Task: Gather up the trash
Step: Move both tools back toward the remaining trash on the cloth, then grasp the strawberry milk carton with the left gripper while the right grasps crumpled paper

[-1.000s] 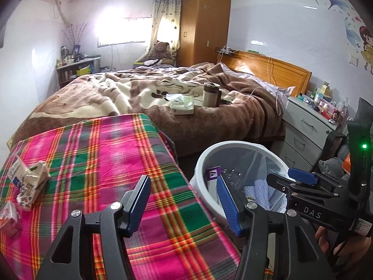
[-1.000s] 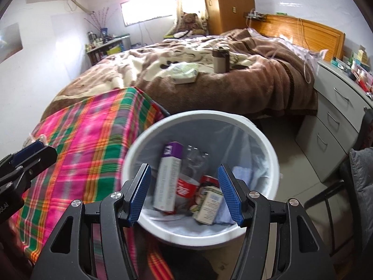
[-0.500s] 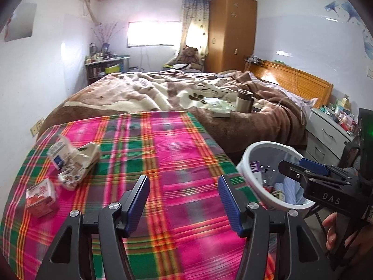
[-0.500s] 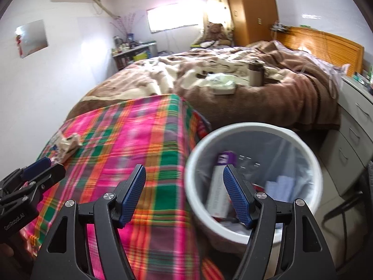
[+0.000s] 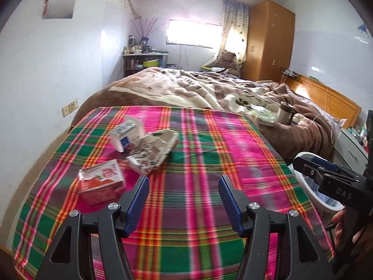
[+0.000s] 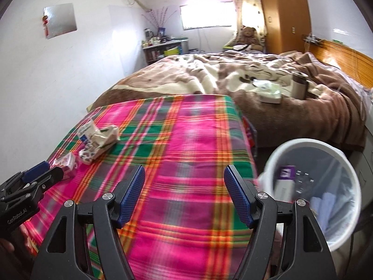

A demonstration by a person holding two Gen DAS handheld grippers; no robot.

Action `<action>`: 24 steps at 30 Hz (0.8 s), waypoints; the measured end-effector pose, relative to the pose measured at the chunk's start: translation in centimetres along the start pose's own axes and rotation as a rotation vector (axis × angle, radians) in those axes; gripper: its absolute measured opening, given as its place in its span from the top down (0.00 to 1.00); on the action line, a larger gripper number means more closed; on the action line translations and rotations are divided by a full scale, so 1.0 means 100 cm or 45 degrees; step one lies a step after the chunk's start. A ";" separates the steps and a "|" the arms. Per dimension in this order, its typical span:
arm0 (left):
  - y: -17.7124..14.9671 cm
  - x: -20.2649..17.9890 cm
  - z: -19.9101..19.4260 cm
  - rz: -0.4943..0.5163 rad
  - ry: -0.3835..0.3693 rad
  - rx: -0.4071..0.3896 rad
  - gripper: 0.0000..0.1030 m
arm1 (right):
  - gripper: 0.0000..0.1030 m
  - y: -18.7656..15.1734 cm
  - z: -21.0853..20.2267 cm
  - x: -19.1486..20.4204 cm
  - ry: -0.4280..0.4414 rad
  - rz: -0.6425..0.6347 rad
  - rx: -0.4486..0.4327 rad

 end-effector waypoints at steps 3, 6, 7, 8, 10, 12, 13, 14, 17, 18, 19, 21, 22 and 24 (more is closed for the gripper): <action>-0.001 0.021 0.002 -0.019 0.026 0.007 0.40 | 0.30 0.004 0.011 0.015 0.041 -0.003 0.022; -0.002 0.042 0.006 -0.028 0.064 0.028 0.40 | 0.30 0.009 0.023 0.031 0.064 -0.005 0.040; -0.003 0.052 0.008 -0.041 0.077 0.038 0.40 | 0.30 0.010 0.027 0.037 0.073 -0.014 0.042; -0.003 0.058 0.010 -0.048 0.081 0.043 0.40 | 0.30 0.011 0.031 0.043 0.082 -0.024 0.048; -0.005 0.072 0.014 -0.067 0.090 0.060 0.40 | 0.30 0.014 0.040 0.055 0.103 -0.038 0.070; -0.005 0.082 0.019 -0.066 0.111 0.077 0.40 | 0.30 0.018 0.049 0.065 0.122 -0.039 0.088; -0.006 0.088 0.021 -0.068 0.121 0.086 0.40 | 0.30 0.020 0.053 0.069 0.127 -0.042 0.094; -0.006 0.092 0.024 -0.071 0.121 0.093 0.40 | 0.30 0.023 0.058 0.073 0.130 -0.046 0.101; -0.005 0.104 0.030 -0.074 0.122 0.109 0.40 | 0.30 0.031 0.070 0.081 0.138 -0.041 0.112; -0.005 0.106 0.032 -0.068 0.126 0.113 0.40 | 0.30 0.033 0.073 0.082 0.140 -0.038 0.118; -0.004 0.110 0.036 -0.063 0.129 0.124 0.39 | 0.30 0.036 0.079 0.085 0.150 -0.032 0.130; -0.002 0.115 0.041 -0.059 0.134 0.132 0.39 | 0.30 0.040 0.089 0.088 0.169 -0.018 0.151; -0.001 0.118 0.042 -0.053 0.134 0.128 0.38 | 0.30 0.044 0.096 0.089 0.182 -0.013 0.160; 0.001 0.122 0.045 -0.040 0.120 0.128 0.36 | 0.30 0.047 0.108 0.092 0.187 0.001 0.185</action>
Point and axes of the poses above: each gripper's, at about its wrist camera, not at the fingertips, and z roughly the way its jaws point, x to its left, y to its top, the point moved 2 cm from there along z, roughly the way its jaws point, and after that the axes turned 6 degrees about x, right-handed, at the moved point
